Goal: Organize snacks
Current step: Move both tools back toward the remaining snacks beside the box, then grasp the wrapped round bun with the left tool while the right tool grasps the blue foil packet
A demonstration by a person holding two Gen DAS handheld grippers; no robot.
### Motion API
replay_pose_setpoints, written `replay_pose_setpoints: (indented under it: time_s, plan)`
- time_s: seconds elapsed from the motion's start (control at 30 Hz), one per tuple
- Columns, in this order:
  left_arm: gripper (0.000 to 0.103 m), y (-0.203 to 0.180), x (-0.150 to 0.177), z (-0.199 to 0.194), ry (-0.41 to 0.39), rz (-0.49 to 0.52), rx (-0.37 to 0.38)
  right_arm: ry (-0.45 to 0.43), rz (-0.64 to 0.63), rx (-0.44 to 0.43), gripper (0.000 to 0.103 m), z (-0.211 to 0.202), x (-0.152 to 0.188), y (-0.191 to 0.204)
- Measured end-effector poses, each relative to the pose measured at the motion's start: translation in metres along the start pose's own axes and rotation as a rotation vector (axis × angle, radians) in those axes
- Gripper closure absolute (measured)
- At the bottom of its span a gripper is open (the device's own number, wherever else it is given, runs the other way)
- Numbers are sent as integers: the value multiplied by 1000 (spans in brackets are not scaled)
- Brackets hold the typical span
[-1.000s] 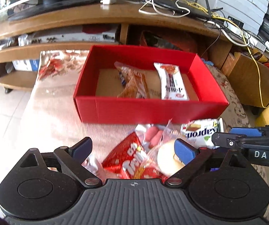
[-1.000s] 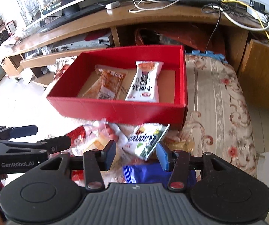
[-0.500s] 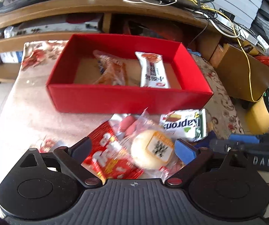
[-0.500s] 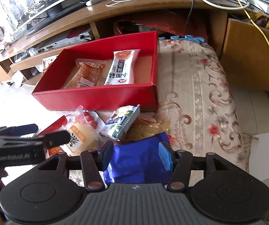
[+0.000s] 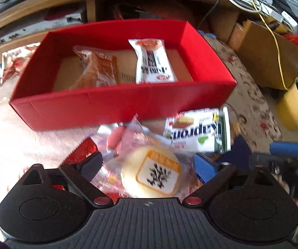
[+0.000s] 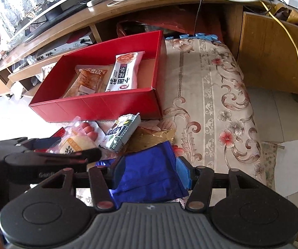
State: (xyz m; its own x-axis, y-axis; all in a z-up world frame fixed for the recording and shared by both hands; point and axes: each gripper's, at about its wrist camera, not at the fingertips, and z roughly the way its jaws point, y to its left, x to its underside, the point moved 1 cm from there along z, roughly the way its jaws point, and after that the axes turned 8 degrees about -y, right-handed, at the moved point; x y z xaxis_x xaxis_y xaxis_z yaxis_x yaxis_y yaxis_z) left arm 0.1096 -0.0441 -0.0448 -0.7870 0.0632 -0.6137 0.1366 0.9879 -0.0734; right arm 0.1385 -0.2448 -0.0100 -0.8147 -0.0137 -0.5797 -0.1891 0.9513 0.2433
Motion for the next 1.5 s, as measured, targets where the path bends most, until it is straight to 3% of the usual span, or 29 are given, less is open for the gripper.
replay_pose_setpoints:
  time_s: [0.2, 0.33, 0.7, 0.97, 1.3, 1.4, 1.5]
  plan:
    - [24, 9, 13, -13, 29, -40, 47, 19, 5, -1, 50, 3, 3, -1]
    - [28, 7, 25, -25, 36, -14, 61, 36, 26, 2, 47, 6, 6, -7]
    - [30, 0, 57, -47, 61, 36, 110, 49, 167, -50, 42, -11, 21, -16]
    - [29, -6, 66, -51, 70, 53, 137, 91, 350, -37, 35, 21, 18, -20]
    - [26, -5, 69, -48, 87, 33, 157, 106, 272, 12, 17, 45, 12, -5]
    - [26, -4, 70, -48, 88, 31, 157, 105, 186, 41, 23, 49, 14, 1]
    - [26, -2, 70, -49, 90, 27, 161, 114, 85, 14, 36, 40, 21, 10]
